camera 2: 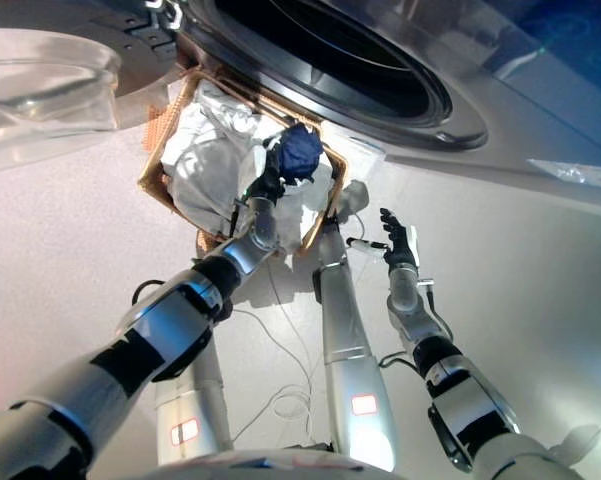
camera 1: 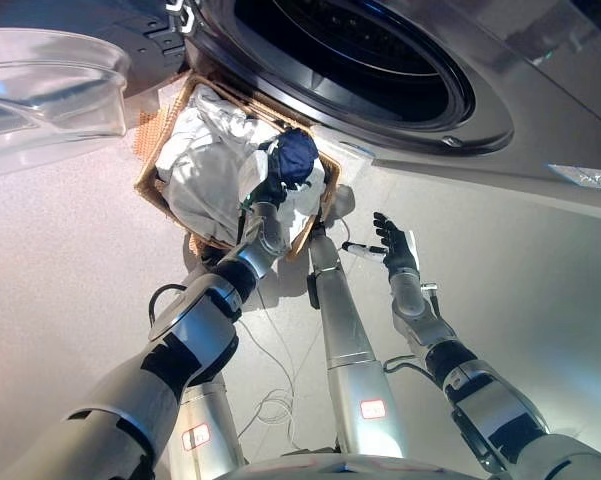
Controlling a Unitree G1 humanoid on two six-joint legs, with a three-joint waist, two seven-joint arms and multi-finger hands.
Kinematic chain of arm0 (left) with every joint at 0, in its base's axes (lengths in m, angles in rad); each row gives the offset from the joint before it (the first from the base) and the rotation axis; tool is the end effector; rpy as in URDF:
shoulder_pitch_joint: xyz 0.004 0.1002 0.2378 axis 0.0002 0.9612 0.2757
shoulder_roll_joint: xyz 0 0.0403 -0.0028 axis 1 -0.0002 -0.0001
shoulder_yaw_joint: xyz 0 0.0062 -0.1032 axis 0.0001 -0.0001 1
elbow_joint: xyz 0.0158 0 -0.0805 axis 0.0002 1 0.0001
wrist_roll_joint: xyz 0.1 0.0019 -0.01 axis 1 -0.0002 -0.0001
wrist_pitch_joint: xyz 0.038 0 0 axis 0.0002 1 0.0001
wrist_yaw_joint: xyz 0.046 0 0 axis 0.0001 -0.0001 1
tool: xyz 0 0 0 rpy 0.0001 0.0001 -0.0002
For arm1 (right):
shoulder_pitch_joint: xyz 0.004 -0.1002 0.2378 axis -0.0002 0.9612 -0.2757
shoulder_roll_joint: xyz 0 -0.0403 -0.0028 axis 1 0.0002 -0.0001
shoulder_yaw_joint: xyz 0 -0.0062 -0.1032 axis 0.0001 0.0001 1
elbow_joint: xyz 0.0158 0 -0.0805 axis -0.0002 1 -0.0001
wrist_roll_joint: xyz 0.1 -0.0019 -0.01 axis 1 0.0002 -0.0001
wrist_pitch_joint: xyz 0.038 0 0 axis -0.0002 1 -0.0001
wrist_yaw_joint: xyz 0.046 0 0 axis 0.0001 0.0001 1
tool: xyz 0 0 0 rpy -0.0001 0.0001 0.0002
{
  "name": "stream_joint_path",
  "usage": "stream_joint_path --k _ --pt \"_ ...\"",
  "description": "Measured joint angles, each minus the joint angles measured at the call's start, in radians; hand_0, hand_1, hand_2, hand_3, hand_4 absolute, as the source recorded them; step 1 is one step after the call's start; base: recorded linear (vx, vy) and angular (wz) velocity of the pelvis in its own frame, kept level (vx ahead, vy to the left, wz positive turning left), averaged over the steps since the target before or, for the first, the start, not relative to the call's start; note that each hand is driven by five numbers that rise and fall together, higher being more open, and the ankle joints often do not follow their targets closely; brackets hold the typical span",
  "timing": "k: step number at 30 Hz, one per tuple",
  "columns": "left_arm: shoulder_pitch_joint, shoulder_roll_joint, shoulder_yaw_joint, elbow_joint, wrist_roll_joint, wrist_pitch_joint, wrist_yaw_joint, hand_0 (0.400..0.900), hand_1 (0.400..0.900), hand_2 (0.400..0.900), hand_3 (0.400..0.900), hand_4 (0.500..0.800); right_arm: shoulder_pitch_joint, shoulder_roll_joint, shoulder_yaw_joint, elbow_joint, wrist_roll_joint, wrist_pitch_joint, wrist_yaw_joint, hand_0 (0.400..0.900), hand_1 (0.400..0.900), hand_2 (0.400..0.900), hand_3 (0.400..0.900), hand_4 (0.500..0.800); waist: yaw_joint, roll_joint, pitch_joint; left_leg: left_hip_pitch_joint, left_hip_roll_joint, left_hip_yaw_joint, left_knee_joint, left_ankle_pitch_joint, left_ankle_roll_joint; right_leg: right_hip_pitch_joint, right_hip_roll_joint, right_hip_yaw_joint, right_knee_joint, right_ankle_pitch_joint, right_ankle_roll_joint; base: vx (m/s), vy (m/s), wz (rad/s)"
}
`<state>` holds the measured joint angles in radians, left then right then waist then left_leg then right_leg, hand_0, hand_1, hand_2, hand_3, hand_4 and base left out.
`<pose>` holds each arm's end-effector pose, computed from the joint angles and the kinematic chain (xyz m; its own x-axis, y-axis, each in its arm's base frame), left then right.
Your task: Put the clothes in the basket into the washing machine.
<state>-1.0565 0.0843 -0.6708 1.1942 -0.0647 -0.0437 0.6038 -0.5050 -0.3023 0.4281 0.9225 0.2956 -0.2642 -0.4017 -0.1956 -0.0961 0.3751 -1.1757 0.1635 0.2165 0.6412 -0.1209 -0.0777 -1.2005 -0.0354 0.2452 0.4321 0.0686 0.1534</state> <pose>0.3448 0.0666 0.1005 0.9873 0.0677 0.1440 -0.1457 0.7489 0.6464 0.2731 -0.1709 0.0053 0.9692 -0.2035 -0.1387 0.1540 0.9404 -0.3032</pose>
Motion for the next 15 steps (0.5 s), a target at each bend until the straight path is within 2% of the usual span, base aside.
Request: stream_joint_path --k 5,8,11,15 --pt "-0.034 0.008 0.011 0.005 -0.012 0.007 0.029 0.900 0.900 0.900 0.900 0.800 0.000 -0.014 -0.001 -0.034 0.000 -0.016 -0.019 0.900 0.900 0.900 0.900 0.800 -0.006 0.006 -0.007 -0.070 0.032 0.003 0.064 -0.025 -0.012 -0.074 0.025 0.004 0.046 -0.006 0.001 -0.01 -0.060 -0.21" --pt "-0.064 0.038 0.018 0.007 0.021 0.044 0.095 0.900 0.900 0.900 0.900 0.800 0.001 -0.029 -0.002 -0.078 0.000 -0.032 -0.028 0.900 0.900 0.900 0.900 0.800 -0.010 0.007 -0.007 -0.123 0.061 0.005 0.116 -0.047 -0.008 -0.120 0.047 0.017 0.071 -0.006 0.000 0.00 -0.055 -0.15" --pt "-0.096 0.061 0.038 0.009 0.037 0.065 0.148 0.900 0.900 0.900 0.900 0.800 0.004 -0.038 -0.008 -0.101 0.000 -0.052 -0.033 0.900 0.900 0.900 0.900 0.800 -0.017 0.007 -0.007 -0.159 0.067 -0.002 0.149 -0.059 -0.007 -0.156 0.052 0.017 0.104 -0.009 0.003 0.00 -0.035 0.05" --pt "-0.115 0.062 0.039 0.011 0.047 0.082 0.158 0.900 0.900 0.900 0.900 0.800 0.017 -0.039 -0.038 -0.104 0.001 -0.065 -0.040 0.900 0.900 0.900 0.900 0.800 -0.020 0.008 -0.007 -0.193 0.067 -0.017 0.181 -0.065 -0.004 -0.180 0.052 0.010 0.130 -0.018 0.003 0.00 -0.004 0.01"
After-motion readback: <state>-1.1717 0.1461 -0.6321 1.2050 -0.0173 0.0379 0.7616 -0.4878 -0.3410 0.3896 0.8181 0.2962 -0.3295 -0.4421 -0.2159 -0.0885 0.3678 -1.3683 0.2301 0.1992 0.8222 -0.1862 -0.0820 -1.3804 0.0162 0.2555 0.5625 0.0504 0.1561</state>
